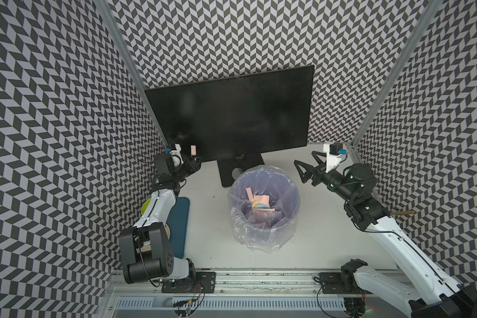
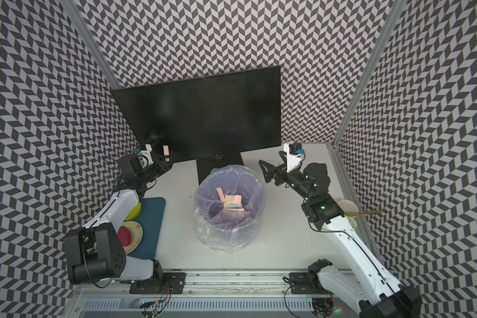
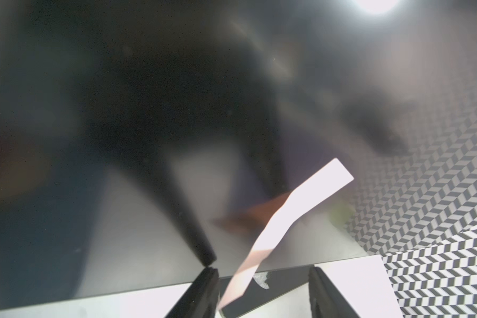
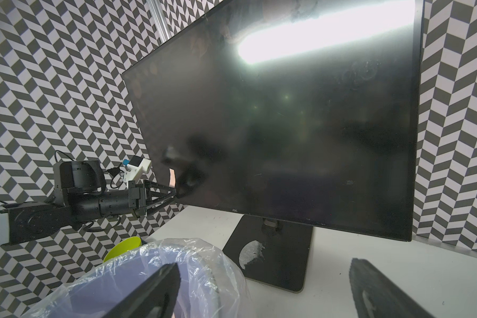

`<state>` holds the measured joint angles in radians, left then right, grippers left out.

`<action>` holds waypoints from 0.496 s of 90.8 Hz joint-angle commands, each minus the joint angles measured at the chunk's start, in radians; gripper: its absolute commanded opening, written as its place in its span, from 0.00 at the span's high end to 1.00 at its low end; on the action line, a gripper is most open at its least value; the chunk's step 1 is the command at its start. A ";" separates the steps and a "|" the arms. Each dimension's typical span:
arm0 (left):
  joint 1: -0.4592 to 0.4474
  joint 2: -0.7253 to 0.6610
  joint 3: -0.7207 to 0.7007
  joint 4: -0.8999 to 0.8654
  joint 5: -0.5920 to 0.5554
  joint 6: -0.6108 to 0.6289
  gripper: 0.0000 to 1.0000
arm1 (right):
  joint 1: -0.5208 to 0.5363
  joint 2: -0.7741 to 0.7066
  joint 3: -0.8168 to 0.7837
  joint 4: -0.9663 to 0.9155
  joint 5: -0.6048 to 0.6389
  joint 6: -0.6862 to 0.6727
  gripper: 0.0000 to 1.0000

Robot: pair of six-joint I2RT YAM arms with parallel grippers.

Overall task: Remove the sticky note from the monitor
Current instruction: Tear off the sticky note from the monitor.

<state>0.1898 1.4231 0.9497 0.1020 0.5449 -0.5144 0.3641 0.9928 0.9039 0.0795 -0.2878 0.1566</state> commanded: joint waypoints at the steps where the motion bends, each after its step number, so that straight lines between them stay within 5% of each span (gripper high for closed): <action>1: -0.005 -0.005 0.016 0.036 0.005 0.004 0.53 | -0.004 -0.023 -0.008 0.032 0.007 -0.014 0.01; 36: -0.009 -0.055 0.028 -0.031 -0.056 0.039 0.99 | -0.005 -0.016 -0.006 0.039 -0.002 -0.008 0.01; 45: -0.015 -0.076 0.029 -0.049 -0.062 0.052 1.00 | -0.005 -0.017 -0.007 0.037 -0.002 -0.008 0.01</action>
<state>0.1844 1.3975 0.9508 0.0700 0.5014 -0.4881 0.3634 0.9928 0.9039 0.0795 -0.2882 0.1566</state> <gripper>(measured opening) 0.039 0.989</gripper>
